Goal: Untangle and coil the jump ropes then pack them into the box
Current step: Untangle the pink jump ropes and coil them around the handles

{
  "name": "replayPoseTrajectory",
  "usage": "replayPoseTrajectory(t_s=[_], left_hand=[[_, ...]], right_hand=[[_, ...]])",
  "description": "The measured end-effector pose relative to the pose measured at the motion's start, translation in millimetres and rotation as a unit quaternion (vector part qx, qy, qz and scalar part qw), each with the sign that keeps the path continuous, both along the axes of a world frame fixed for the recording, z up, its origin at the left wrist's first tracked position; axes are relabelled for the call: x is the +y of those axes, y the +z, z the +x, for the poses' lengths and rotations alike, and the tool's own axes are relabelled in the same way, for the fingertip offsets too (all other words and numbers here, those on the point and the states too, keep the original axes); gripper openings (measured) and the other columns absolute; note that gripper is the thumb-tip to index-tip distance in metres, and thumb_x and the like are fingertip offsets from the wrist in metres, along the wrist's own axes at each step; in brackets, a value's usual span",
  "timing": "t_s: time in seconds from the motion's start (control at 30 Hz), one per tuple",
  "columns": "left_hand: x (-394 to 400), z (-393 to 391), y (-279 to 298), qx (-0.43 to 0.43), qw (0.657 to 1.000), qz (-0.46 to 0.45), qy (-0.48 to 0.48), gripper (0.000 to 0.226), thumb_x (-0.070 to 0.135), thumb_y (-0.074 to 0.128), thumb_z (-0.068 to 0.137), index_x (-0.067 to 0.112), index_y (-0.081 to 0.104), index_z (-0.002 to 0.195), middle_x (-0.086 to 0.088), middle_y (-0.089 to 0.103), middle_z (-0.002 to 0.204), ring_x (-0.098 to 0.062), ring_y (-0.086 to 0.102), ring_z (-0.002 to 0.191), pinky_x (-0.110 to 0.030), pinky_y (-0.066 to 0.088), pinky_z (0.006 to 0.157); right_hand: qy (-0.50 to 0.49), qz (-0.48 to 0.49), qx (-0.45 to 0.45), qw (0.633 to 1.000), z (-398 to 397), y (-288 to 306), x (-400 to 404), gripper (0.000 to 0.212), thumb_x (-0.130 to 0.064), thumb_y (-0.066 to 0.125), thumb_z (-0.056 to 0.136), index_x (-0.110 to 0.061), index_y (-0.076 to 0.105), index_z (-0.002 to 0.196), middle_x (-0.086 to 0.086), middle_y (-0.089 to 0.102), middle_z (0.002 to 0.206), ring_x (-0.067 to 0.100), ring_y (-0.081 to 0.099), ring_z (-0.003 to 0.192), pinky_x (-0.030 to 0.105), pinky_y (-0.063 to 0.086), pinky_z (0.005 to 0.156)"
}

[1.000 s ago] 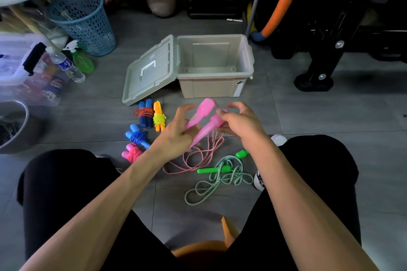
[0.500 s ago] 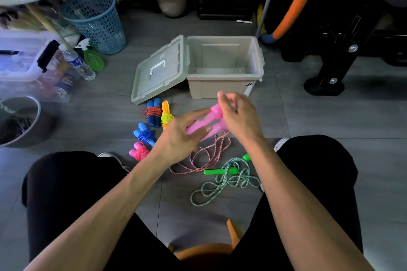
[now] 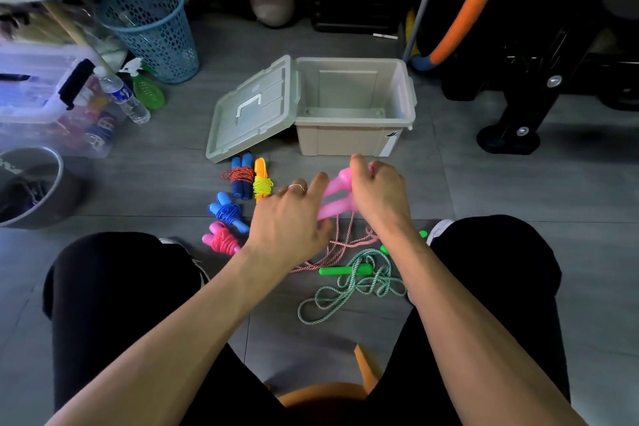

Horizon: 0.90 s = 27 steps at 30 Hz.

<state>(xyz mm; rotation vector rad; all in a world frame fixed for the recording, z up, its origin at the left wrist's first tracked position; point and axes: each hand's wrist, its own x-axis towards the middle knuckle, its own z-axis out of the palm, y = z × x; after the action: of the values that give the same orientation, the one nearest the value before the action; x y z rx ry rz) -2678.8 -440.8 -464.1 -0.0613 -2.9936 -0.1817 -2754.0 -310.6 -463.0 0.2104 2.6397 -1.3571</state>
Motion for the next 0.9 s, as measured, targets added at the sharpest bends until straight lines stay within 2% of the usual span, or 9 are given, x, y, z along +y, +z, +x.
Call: replayPoseTrajectory(t_s=[0.17, 0.27, 0.37, 0.5, 0.6, 0.7, 0.77, 0.83, 0.9], left_hand=[[6.2, -12.2, -4.5, -0.067, 0.997, -0.014, 0.035, 0.031, 0.025, 0.055, 0.082, 0.015, 0.046, 0.110, -0.006, 0.064, 0.094, -0.034, 0.065, 0.083, -0.031, 0.033, 0.058], [1.3, -14.9, -6.7, -0.101, 0.994, 0.026, 0.025, 0.027, 0.023, 0.055, 0.082, 0.013, 0.045, 0.105, -0.009, 0.064, 0.091, -0.037, 0.063, 0.081, -0.032, 0.034, 0.060], [-10.6, -16.9, -8.7, -0.158, 0.979, 0.127, 0.030, 0.016, 0.024, 0.056, 0.086, 0.014, 0.046, 0.095, -0.011, 0.061, 0.086, -0.037, 0.061, 0.080, -0.034, 0.040, 0.062], [-30.6, -22.8, 3.7, -0.265, 0.915, 0.302, 0.041, 0.028, 0.030, 0.058, 0.093, 0.019, 0.042, 0.073, 0.002, 0.045, 0.063, -0.015, 0.045, 0.054, -0.028, 0.034, 0.053], [-36.4, -18.4, 18.5, -0.335, 0.821, 0.459, 0.058, 0.024, 0.025, 0.058, 0.096, 0.014, 0.044, 0.079, 0.001, 0.036, 0.055, -0.011, 0.031, 0.042, -0.022, 0.033, 0.039], [-39.8, -14.3, 20.7, -0.351, 0.756, 0.550, 0.058, 0.025, 0.023, 0.063, 0.092, 0.012, 0.044, 0.082, 0.001, 0.035, 0.055, -0.012, 0.027, 0.044, -0.021, 0.029, 0.039], [-42.7, -15.3, 19.1, -0.347, 0.738, 0.576, 0.054, 0.024, 0.023, 0.065, 0.089, 0.009, 0.046, 0.087, 0.002, 0.036, 0.056, -0.012, 0.027, 0.044, -0.022, 0.026, 0.042], [-44.6, -16.1, 19.2, -0.335, 0.740, 0.579, 0.063, 0.017, 0.018, 0.060, 0.094, 0.008, 0.047, 0.089, 0.002, 0.036, 0.056, -0.012, 0.027, 0.044, -0.021, 0.025, 0.042], [-46.1, -16.5, 20.1, -0.324, 0.754, 0.568, 0.065, 0.017, 0.018, 0.057, 0.096, 0.009, 0.047, 0.086, 0.000, 0.037, 0.057, -0.013, 0.028, 0.044, -0.022, 0.027, 0.042]], right_hand=[[0.024, 0.015, -0.016, 0.999, -2.2, 3.9, 6.5, 0.047, -0.045, 0.041, 0.096, -0.005, 0.066, 0.088, 0.014, 0.066, 0.087, 0.029, 0.060, 0.089, 0.031, 0.043, 0.074], [0.056, 0.019, -0.031, 0.998, -1.6, 7.6, 12.0, 0.047, -0.047, 0.042, 0.097, -0.007, 0.065, 0.088, 0.013, 0.063, 0.090, 0.028, 0.057, 0.089, 0.030, 0.039, 0.074], [0.077, -0.007, -0.051, 0.996, -3.9, 13.2, 20.0, 0.052, -0.051, 0.044, 0.096, -0.005, 0.068, 0.088, 0.012, 0.064, 0.085, 0.025, 0.056, 0.078, 0.032, 0.038, 0.066], [0.038, -0.122, -0.066, 0.990, -12.2, 17.1, 37.2, 0.044, -0.044, 0.052, 0.093, -0.015, 0.051, 0.059, -0.003, 0.044, 0.047, 0.016, 0.039, 0.042, 0.028, 0.033, 0.053], [0.061, -0.200, -0.071, 0.975, -13.8, 17.4, 46.8, 0.036, -0.030, 0.053, 0.097, -0.017, 0.048, 0.064, 0.000, 0.053, 0.051, 0.018, 0.045, 0.042, 0.028, 0.035, 0.050], [0.109, -0.247, -0.091, 0.959, -10.2, 19.6, 54.9, 0.028, -0.020, 0.051, 0.099, -0.013, 0.054, 0.072, 0.004, 0.058, 0.058, 0.019, 0.051, 0.049, 0.031, 0.039, 0.055], [0.130, -0.208, -0.075, 0.967, -8.1, 20.4, 60.0, 0.024, -0.019, 0.051, 0.099, -0.013, 0.058, 0.077, 0.001, 0.055, 0.058, 0.018, 0.050, 0.053, 0.033, 0.040, 0.059], [0.149, -0.115, -0.032, 0.982, -6.6, 19.4, 63.2, 0.020, -0.026, 0.053, 0.098, -0.015, 0.061, 0.083, 0.005, 0.055, 0.067, 0.015, 0.051, 0.061, 0.031, 0.041, 0.066], [0.161, -0.074, -0.016, 0.984, -5.0, 18.0, 63.4, 0.023, -0.035, 0.053, 0.097, -0.018, 0.064, 0.089, 0.014, 0.060, 0.085, 0.014, 0.051, 0.068, 0.031, 0.042, 0.070]])
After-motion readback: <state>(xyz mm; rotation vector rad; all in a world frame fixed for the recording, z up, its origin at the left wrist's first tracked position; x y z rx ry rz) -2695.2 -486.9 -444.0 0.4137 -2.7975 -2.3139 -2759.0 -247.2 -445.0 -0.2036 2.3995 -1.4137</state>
